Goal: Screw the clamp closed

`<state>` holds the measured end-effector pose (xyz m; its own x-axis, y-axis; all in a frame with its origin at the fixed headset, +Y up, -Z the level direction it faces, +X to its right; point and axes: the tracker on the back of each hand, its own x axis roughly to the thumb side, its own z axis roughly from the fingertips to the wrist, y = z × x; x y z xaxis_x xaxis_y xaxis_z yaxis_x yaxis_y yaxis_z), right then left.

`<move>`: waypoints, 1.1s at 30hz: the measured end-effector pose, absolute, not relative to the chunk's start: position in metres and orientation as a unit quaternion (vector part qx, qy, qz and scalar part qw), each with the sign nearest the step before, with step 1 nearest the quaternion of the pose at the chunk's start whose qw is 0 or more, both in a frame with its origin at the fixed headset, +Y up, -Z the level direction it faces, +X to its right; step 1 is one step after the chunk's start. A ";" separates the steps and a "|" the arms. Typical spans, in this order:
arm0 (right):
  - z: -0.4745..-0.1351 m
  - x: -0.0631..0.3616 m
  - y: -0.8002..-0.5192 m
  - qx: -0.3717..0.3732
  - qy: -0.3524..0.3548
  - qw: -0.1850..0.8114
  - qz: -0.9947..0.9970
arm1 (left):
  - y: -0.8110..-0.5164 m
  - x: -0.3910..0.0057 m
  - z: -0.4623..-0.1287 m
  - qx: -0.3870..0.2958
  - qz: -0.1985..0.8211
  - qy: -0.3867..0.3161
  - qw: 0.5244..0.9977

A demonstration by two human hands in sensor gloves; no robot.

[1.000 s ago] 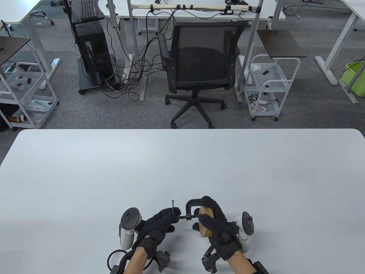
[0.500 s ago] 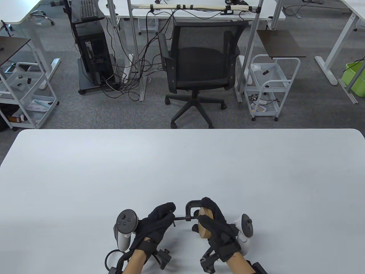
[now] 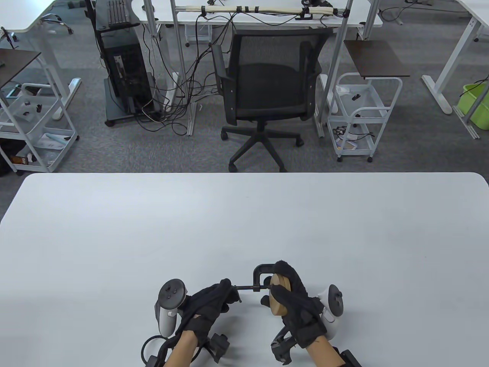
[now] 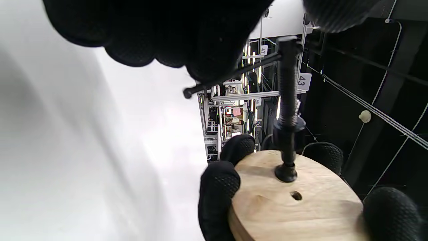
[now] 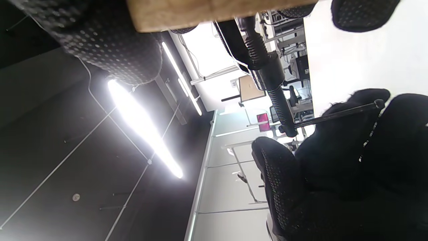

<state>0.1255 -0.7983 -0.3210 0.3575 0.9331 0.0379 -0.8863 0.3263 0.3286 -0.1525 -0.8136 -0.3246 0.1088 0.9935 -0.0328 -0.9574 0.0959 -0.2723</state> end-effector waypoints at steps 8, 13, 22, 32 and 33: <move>-0.319 0.122 -0.799 0.157 0.084 0.802 0.570 | -0.813 -0.154 -0.322 -0.120 0.655 -0.071 0.743; -0.320 0.121 -0.800 0.159 0.089 0.801 0.570 | -0.812 -0.155 -0.324 -0.110 0.669 -0.082 0.731; -0.318 0.120 -0.799 0.153 0.092 0.806 0.565 | -0.804 -0.153 -0.327 -0.072 0.691 -0.149 0.703; -0.317 0.118 -0.802 0.142 0.099 0.809 0.561 | -0.792 -0.147 -0.323 -0.018 0.630 -0.195 0.752; -0.317 0.118 -0.802 0.141 0.099 0.809 0.562 | -0.793 -0.147 -0.323 -0.021 0.632 -0.195 0.750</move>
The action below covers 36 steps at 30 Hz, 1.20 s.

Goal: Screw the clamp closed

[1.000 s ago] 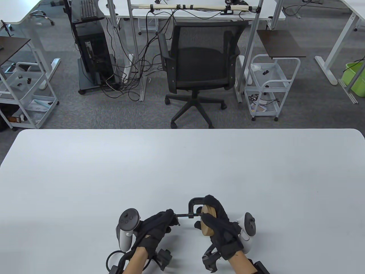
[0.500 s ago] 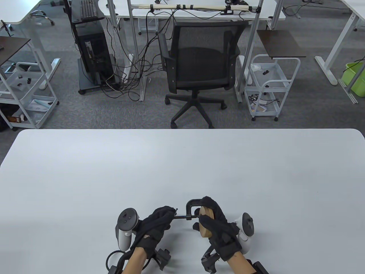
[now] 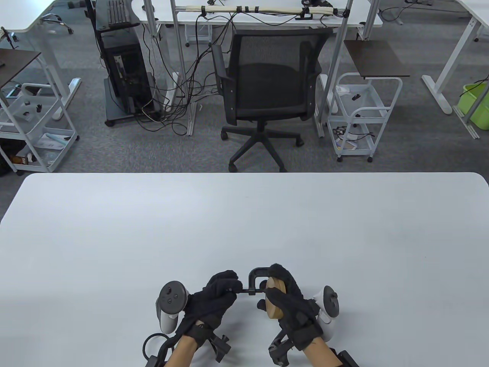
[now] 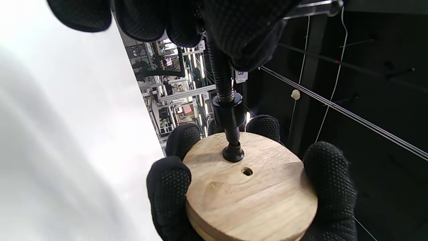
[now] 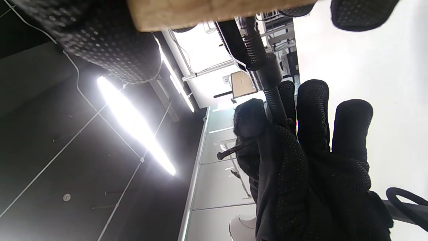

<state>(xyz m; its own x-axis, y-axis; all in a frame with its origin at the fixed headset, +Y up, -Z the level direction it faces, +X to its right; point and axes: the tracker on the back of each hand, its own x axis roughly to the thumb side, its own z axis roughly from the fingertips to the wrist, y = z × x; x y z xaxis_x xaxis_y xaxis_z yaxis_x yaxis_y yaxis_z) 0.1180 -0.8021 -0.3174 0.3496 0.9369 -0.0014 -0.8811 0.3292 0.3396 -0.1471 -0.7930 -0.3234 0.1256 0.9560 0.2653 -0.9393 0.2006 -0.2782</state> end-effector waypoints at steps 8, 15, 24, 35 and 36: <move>-0.318 0.121 -0.800 0.128 0.088 0.817 0.555 | -0.803 -0.152 -0.326 -0.078 0.673 -0.168 0.716; -0.319 0.123 -0.800 0.126 0.078 0.816 0.559 | -0.811 -0.162 -0.326 -0.089 0.637 -0.084 0.761; -0.318 0.118 -0.800 0.148 0.094 0.812 0.557 | -0.817 -0.155 -0.327 -0.148 0.659 -0.121 0.728; -0.317 0.115 -0.802 0.143 0.101 0.809 0.561 | -0.800 -0.155 -0.326 -0.066 0.634 -0.163 0.753; -0.317 0.115 -0.802 0.143 0.100 0.809 0.561 | -0.798 -0.155 -0.326 -0.055 0.635 -0.169 0.752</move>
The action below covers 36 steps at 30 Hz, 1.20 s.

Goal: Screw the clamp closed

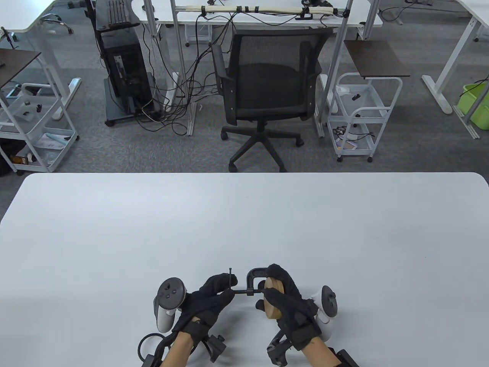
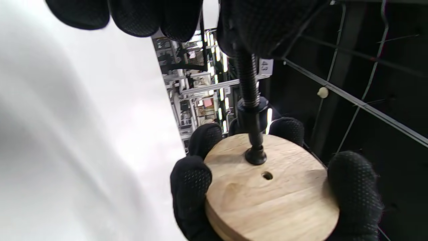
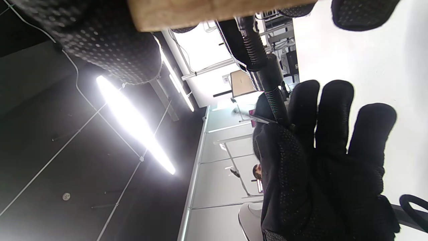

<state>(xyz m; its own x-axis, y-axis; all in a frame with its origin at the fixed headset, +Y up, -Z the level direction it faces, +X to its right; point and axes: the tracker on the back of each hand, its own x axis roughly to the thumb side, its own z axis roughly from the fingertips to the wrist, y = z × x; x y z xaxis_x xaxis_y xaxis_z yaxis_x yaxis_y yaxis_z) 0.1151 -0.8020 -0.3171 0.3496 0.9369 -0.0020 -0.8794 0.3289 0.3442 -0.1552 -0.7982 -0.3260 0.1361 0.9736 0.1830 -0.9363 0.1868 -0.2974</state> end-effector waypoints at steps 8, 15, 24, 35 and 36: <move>-0.317 0.115 -0.802 0.141 0.100 0.811 0.558 | -0.795 -0.155 -0.325 -0.034 0.624 -0.180 0.760; -0.318 0.117 -0.802 0.137 0.095 0.814 0.556 | -0.796 -0.155 -0.325 -0.043 0.621 -0.173 0.763; -0.319 0.119 -0.802 0.137 0.089 0.813 0.559 | -0.804 -0.164 -0.324 -0.054 0.588 -0.093 0.802; -0.318 0.116 -0.802 0.155 0.100 0.803 0.566 | -0.812 -0.157 -0.326 -0.126 0.648 -0.121 0.741; -0.318 0.116 -0.802 0.156 0.100 0.803 0.566 | -0.811 -0.157 -0.326 -0.127 0.653 -0.126 0.736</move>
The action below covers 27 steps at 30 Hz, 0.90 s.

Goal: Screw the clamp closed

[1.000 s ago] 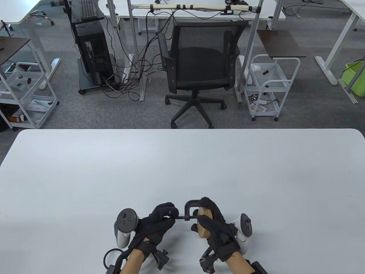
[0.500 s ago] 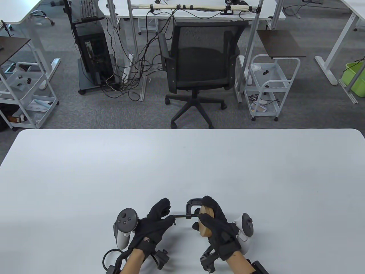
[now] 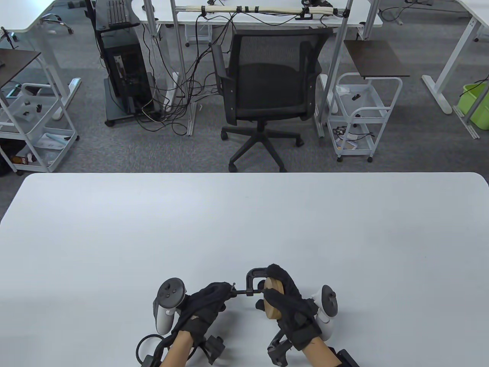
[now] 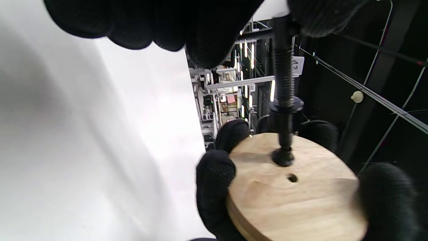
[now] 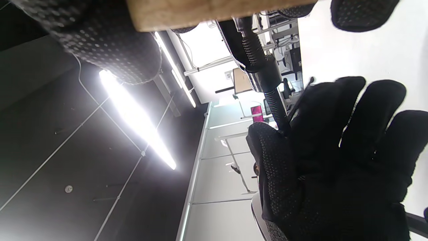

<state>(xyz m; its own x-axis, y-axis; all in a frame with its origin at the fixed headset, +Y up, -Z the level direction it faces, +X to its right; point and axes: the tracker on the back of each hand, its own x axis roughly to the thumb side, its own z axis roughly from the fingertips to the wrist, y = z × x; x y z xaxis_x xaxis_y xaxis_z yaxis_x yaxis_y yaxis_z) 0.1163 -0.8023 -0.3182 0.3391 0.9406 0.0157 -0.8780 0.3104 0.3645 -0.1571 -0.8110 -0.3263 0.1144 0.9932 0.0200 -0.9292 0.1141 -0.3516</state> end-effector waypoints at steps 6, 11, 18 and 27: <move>-0.318 0.115 -0.803 0.153 0.101 0.803 0.567 | -0.804 -0.156 -0.326 -0.098 0.645 -0.156 0.742; -0.318 0.115 -0.804 0.152 0.101 0.803 0.567 | -0.797 -0.157 -0.326 -0.057 0.639 -0.173 0.747; -0.318 0.115 -0.804 0.147 0.101 0.807 0.564 | -0.785 -0.158 -0.323 0.015 0.606 -0.204 0.769; -0.318 0.116 -0.804 0.143 0.102 0.810 0.559 | -0.788 -0.157 -0.324 -0.006 0.599 -0.188 0.778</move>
<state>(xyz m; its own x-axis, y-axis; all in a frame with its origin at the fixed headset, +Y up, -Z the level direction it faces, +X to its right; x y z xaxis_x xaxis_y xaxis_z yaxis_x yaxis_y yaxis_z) 0.1156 -0.8038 -0.3179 0.3542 0.9351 -0.0065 -0.8766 0.3344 0.3460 -0.1570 -0.7875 -0.3236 0.2110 0.9352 0.2843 -0.9305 0.2812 -0.2346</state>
